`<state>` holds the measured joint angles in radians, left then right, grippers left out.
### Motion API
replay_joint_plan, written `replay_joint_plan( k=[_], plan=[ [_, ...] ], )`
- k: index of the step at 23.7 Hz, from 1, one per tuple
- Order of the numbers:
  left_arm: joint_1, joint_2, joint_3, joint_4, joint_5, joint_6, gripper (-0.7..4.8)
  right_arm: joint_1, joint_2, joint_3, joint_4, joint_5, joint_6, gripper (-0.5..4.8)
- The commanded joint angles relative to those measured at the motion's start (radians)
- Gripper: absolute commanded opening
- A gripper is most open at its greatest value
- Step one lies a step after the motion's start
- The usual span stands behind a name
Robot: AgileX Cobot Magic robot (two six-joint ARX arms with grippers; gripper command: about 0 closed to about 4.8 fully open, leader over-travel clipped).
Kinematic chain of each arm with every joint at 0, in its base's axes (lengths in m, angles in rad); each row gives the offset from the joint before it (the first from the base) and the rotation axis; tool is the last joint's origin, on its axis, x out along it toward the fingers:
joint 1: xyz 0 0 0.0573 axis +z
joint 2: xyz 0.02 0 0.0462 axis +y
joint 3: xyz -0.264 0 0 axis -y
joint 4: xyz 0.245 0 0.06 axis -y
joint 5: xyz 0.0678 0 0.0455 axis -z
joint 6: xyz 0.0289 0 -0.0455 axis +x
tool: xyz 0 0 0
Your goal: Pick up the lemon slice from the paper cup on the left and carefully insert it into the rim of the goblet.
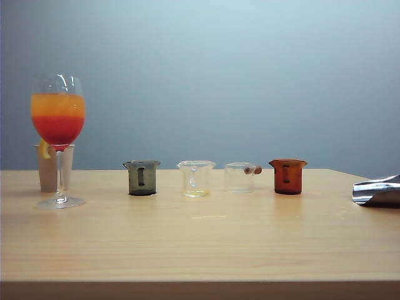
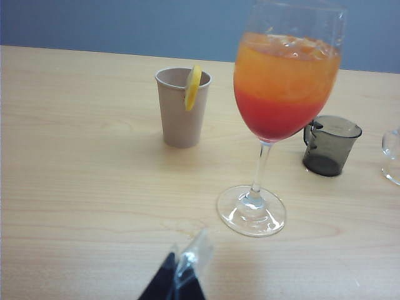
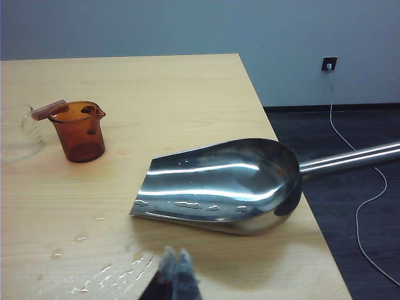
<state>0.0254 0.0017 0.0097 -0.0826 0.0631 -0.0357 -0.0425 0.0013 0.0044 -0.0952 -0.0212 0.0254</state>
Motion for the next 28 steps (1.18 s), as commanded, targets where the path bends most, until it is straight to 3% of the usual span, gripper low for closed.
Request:
replay_joint_plan(
  k=[1,8,11,14,17,22,25,28],
  plan=[
    [0.0,0.0,0.003,0.01,0.002,-0.002,-0.05,0.0,0.0,-0.003,0.018,0.002,0.002,-0.06],
    [0.0,0.0,0.008,0.011,0.0,-0.002,-0.05,-0.001,0.0,-0.003,0.044,0.003,0.008,-0.06],
    [0.0,0.0,0.077,-0.05,-0.048,0.0,-0.05,0.0,0.0,0.02,0.085,0.003,0.134,-0.06],
    [0.001,0.006,0.166,-0.072,-0.114,-0.003,-0.05,0.0,0.011,0.106,0.039,-0.003,0.139,-0.06],
    [0.001,0.122,0.236,-0.07,-0.111,0.002,-0.05,0.0,0.089,0.239,0.025,-0.001,0.139,-0.06],
    [0.056,0.39,0.262,0.148,0.034,-0.001,-0.05,0.001,0.408,0.441,0.158,-0.193,0.19,-0.06],
    [0.15,0.535,0.266,0.22,0.133,0.034,-0.05,0.002,0.563,0.587,0.122,-0.238,0.191,-0.06],
    [0.25,0.699,0.266,0.373,0.235,0.055,-0.05,0.047,0.65,0.671,0.157,-0.245,0.185,-0.06]
  ],
)
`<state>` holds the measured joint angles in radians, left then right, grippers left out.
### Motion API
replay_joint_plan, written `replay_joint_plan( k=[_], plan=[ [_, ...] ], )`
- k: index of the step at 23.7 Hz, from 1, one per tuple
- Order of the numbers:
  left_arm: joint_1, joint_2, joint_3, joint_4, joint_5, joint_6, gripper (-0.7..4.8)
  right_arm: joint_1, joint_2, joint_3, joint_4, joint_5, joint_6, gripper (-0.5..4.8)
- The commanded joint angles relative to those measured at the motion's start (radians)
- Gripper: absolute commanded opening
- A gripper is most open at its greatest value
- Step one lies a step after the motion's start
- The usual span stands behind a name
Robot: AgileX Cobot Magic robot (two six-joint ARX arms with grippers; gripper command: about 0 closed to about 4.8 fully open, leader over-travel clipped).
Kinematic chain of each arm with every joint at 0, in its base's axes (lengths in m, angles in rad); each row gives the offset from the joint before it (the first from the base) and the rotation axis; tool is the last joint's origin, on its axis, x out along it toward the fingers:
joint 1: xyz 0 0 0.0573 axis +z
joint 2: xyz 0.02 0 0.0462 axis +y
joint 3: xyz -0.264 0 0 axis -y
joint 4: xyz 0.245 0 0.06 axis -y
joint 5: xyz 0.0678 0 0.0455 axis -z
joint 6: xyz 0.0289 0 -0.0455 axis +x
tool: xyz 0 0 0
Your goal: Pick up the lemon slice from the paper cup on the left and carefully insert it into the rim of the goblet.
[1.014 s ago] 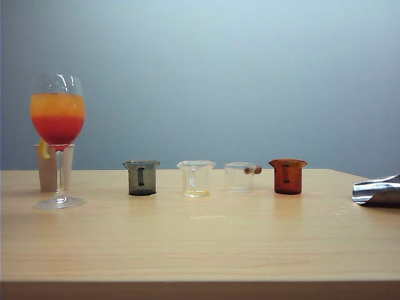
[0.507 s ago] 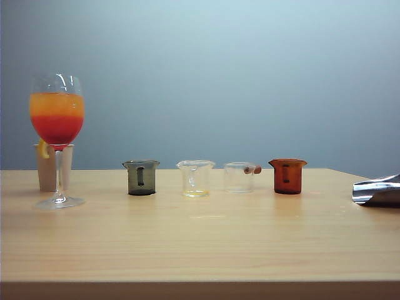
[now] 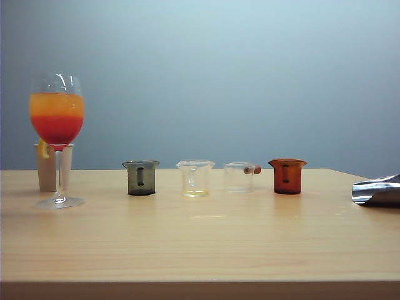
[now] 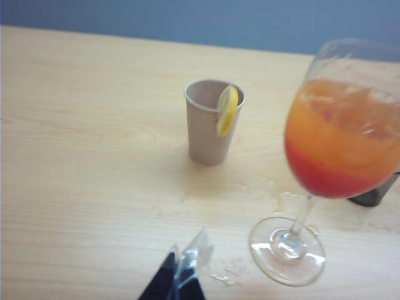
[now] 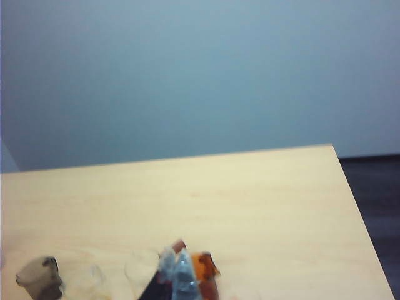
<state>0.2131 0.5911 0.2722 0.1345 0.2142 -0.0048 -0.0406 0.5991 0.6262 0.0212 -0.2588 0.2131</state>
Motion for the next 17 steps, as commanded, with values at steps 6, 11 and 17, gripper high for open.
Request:
replay_joint_plan(
  k=[6,11,17],
  plan=[
    [0.094,0.421,0.093,0.332,0.166,0.058,-0.05,0.317,0.181,0.121,0.127,-0.035,-0.003,-0.06],
    [0.093,0.645,0.244,0.362,0.197,0.061,-0.05,0.591,0.361,0.189,0.095,0.068,-0.022,-0.06],
    [0.063,0.851,0.371,0.407,0.298,0.225,-0.05,0.806,0.586,0.313,0.075,0.127,-0.093,-0.06]
  ],
)
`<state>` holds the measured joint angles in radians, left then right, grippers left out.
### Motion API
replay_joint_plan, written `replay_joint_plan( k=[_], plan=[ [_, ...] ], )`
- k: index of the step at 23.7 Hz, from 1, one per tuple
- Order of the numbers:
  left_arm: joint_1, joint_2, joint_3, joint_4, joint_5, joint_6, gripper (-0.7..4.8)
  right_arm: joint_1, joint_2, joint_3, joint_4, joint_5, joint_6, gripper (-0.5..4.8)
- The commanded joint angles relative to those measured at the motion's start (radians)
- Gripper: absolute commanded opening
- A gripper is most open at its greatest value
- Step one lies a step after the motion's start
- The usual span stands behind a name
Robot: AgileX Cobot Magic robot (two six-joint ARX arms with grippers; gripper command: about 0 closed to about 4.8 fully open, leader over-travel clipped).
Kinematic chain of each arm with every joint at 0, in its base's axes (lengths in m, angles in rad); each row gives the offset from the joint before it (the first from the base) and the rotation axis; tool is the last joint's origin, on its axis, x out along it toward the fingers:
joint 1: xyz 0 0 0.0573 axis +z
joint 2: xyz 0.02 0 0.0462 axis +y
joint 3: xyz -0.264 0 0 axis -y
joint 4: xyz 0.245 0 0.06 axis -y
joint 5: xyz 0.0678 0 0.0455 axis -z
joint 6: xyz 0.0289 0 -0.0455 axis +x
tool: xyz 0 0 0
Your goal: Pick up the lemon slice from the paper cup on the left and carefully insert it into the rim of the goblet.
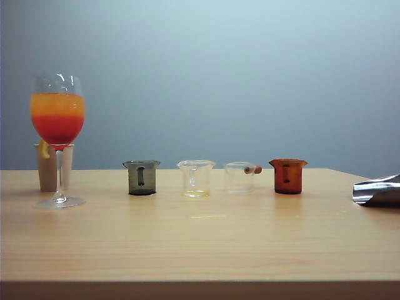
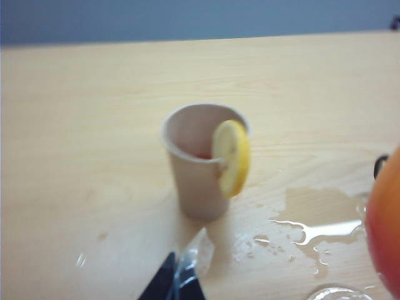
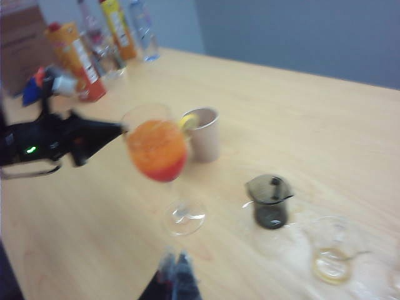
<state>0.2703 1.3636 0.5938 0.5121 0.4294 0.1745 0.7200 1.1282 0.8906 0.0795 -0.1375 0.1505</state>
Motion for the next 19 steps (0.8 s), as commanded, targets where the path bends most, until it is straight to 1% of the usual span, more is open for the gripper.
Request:
replay_joint_plan(
  k=[1,3,6,7,8,9,11,12,13,15,18,19],
  plan=[
    [0.006,0.129,0.078,0.029,0.121,0.046,-0.05,0.052,0.093,0.074,0.019,-0.006,-0.043,-0.06],
    [-0.001,0.169,0.104,0.029,0.138,0.046,-0.05,0.058,0.126,0.095,0.022,-0.03,-0.053,-0.06],
    [-0.043,0.218,0.125,0.092,0.148,0.047,-0.05,0.061,0.164,0.113,0.037,-0.033,-0.053,-0.06],
    [-0.069,0.234,0.127,0.133,0.09,0.047,-0.05,0.061,0.169,0.113,0.038,-0.033,-0.053,-0.06],
    [-0.084,0.241,0.129,0.142,0.039,0.046,-0.05,0.061,0.169,0.113,0.036,-0.033,-0.053,-0.06],
    [-0.098,0.245,0.13,0.142,0.002,0.045,-0.05,0.061,0.169,0.113,0.032,-0.033,-0.053,-0.06],
    [-0.127,0.254,0.13,0.141,-0.057,0.016,-0.05,0.061,0.169,0.113,0.027,-0.033,-0.053,-0.06],
    [-0.137,0.259,0.13,0.145,-0.072,0.016,-0.04,0.061,0.169,0.113,0.027,-0.033,-0.053,-0.06],
    [-0.148,0.267,0.13,0.161,-0.118,0.011,-0.04,0.06,0.169,0.113,0.027,-0.033,-0.053,-0.06],
    [-0.155,0.278,0.13,0.193,-0.145,0.008,-0.03,0.06,0.169,0.113,0.027,-0.033,-0.053,-0.06],
    [-0.155,0.278,0.13,0.204,-0.145,0.008,0.05,0.06,0.169,0.113,0.027,-0.032,-0.053,-0.06],
    [-0.156,0.283,0.13,0.216,-0.145,0.008,0.5,0.06,0.169,0.113,0.027,-0.033,-0.053,-0.06]
  ],
)
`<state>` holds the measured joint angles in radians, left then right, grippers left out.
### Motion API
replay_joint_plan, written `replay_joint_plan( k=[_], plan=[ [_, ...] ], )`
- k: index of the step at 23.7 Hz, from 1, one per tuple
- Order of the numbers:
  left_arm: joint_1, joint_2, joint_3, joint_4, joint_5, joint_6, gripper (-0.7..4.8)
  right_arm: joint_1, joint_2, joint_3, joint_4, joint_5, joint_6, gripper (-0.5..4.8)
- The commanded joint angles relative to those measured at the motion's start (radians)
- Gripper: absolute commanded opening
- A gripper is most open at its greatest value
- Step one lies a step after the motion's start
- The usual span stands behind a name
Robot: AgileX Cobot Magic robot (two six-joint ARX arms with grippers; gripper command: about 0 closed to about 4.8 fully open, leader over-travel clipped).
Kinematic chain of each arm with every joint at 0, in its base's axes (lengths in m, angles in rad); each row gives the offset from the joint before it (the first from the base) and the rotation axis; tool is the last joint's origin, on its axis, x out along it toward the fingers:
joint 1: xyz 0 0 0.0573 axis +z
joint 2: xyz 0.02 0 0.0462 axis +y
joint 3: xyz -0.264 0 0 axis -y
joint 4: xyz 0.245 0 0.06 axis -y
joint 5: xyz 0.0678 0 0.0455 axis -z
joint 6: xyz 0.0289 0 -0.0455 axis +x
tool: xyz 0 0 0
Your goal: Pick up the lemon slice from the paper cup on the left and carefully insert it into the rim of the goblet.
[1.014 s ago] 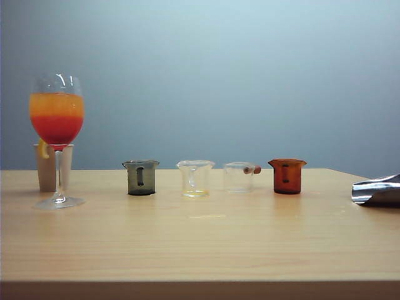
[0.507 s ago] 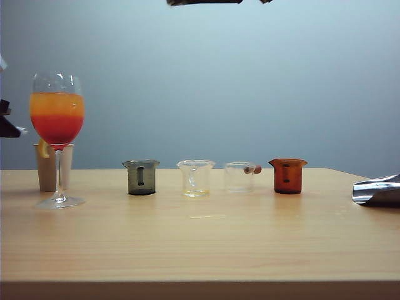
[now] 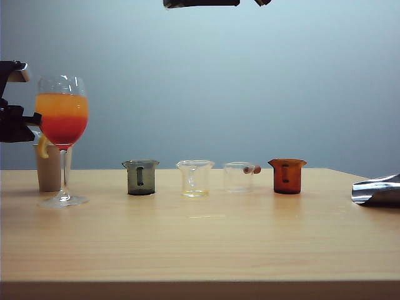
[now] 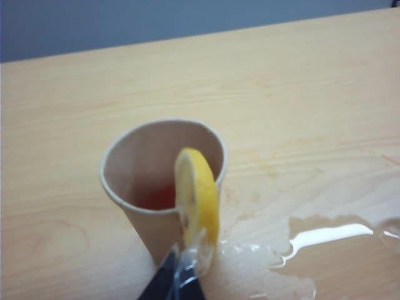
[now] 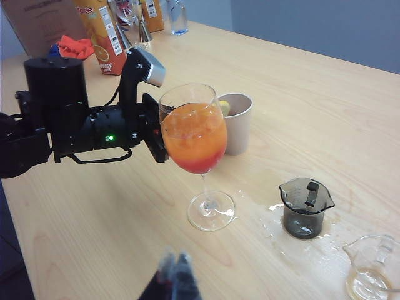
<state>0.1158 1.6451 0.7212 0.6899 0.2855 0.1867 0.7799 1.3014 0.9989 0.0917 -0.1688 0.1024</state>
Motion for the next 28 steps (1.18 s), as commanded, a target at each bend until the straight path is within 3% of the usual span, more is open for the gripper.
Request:
replay_joint_plan(
  k=[1,6,14,23,28],
  plan=[
    [-0.003,0.007,0.003,0.048,0.0,-0.008,0.92,0.0,-0.003,0.005,0.015,0.0,-0.005,-0.06],
    [-0.029,0.027,0.003,0.061,-0.026,-0.03,3.51,0.0,0.01,0.003,0.014,0.013,-0.006,-0.06],
    [-0.053,0.082,0.034,0.1,-0.091,-0.03,3.5,0.0,0.017,0.003,0.01,0.013,-0.006,-0.06],
    [-0.055,0.101,0.04,0.127,-0.094,-0.03,3.37,-0.002,0.021,0.003,0.008,0.013,-0.007,-0.06],
    [-0.064,0.114,0.04,0.138,-0.162,-0.03,3.37,-0.002,0.022,0.003,-0.002,0.013,-0.023,-0.06]
  ],
)
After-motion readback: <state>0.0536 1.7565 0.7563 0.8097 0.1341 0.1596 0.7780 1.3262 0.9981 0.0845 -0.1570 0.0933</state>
